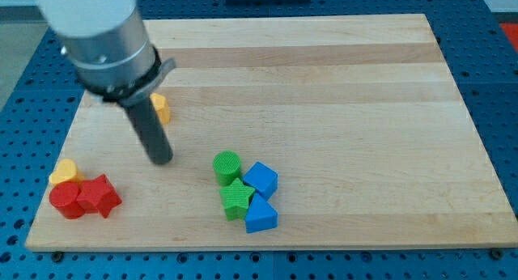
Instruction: Push the yellow hexagon to the right side of the yellow heart
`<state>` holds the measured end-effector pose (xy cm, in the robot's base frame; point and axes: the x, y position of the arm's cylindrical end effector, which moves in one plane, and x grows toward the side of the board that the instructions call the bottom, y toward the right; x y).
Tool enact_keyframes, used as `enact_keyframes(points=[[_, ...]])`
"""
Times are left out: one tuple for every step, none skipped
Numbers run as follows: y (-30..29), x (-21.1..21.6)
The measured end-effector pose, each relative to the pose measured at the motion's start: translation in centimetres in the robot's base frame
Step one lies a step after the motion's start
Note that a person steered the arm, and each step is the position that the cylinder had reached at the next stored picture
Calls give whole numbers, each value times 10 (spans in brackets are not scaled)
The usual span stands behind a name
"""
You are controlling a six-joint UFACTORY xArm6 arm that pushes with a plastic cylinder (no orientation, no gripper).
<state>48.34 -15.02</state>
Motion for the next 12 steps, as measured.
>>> enact_keyframes(points=[[34, -62], [24, -94], [-29, -88], [-46, -60], [-43, -49], [-31, -79], [-19, -84], [-19, -41], [-26, -1], [-25, 10], [-10, -19], [-12, -29]])
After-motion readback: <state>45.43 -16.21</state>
